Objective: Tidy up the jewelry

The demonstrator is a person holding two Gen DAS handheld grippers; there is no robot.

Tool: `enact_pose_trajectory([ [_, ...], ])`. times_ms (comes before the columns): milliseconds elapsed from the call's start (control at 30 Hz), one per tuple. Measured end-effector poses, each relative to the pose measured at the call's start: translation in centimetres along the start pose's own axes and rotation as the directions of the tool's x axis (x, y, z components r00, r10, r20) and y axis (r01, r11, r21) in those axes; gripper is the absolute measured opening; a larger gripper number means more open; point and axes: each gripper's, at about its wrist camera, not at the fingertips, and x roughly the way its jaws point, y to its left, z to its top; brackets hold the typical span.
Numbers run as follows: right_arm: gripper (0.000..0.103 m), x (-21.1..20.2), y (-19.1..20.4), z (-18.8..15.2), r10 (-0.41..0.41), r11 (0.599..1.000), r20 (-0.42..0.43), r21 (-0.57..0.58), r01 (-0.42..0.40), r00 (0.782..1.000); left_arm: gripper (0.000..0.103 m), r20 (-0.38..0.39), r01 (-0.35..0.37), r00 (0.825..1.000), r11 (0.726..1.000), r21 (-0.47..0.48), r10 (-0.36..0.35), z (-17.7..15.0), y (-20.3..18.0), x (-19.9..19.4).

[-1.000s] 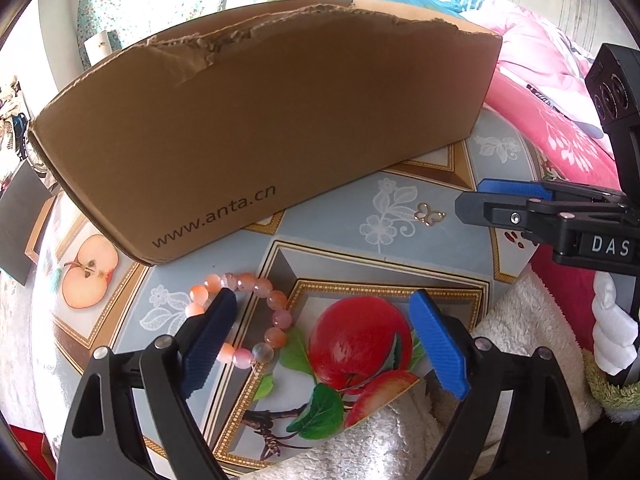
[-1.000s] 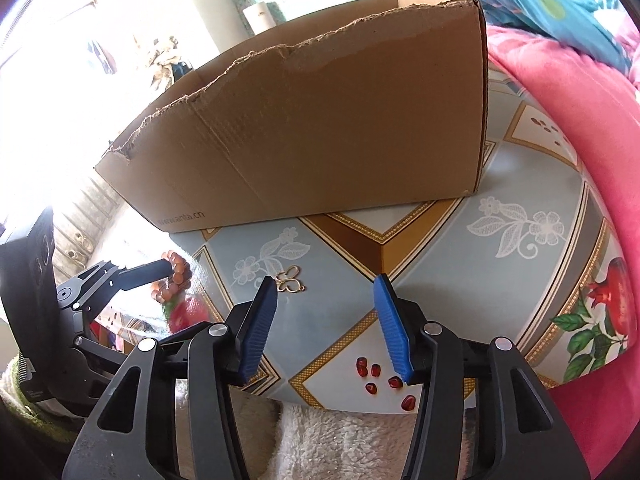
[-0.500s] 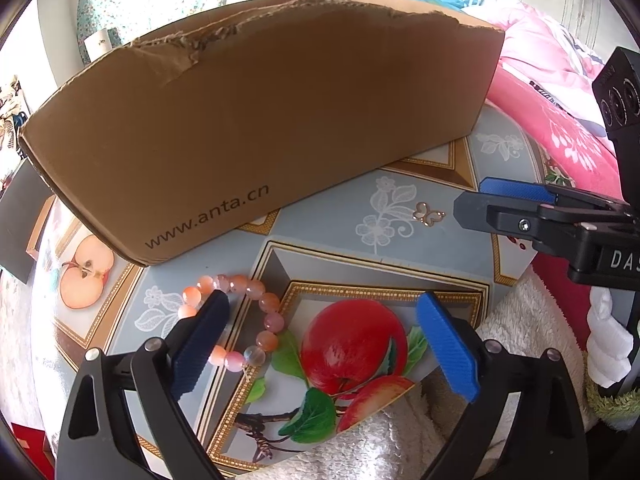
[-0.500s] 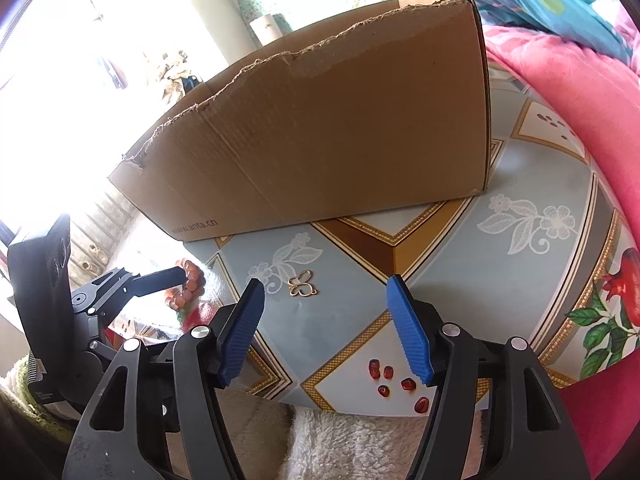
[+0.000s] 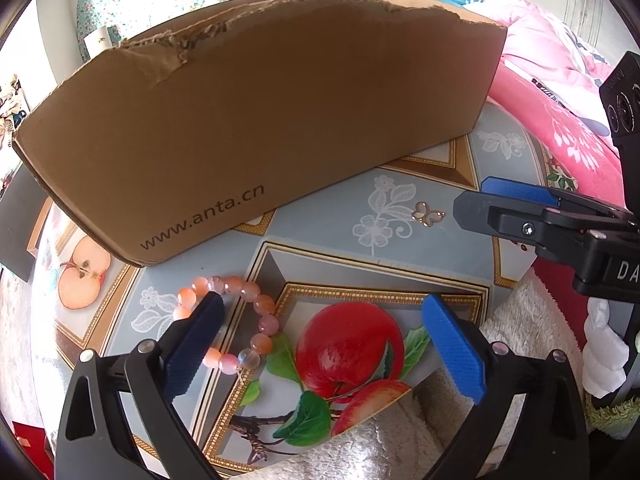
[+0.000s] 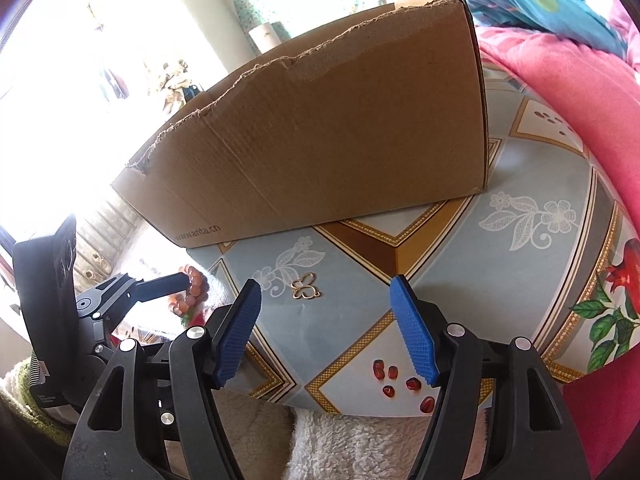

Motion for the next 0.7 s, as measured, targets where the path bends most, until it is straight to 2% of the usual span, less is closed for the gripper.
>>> enact_pose_trajectory([
  [700, 0.064, 0.38, 0.04, -0.01, 0.008, 1.000, -0.001, 0.023, -0.008, 1.000, 0.099, -0.002, -0.013, 1.000, 1.000, -0.017, 0.013, 0.03, 0.02, 0.04],
])
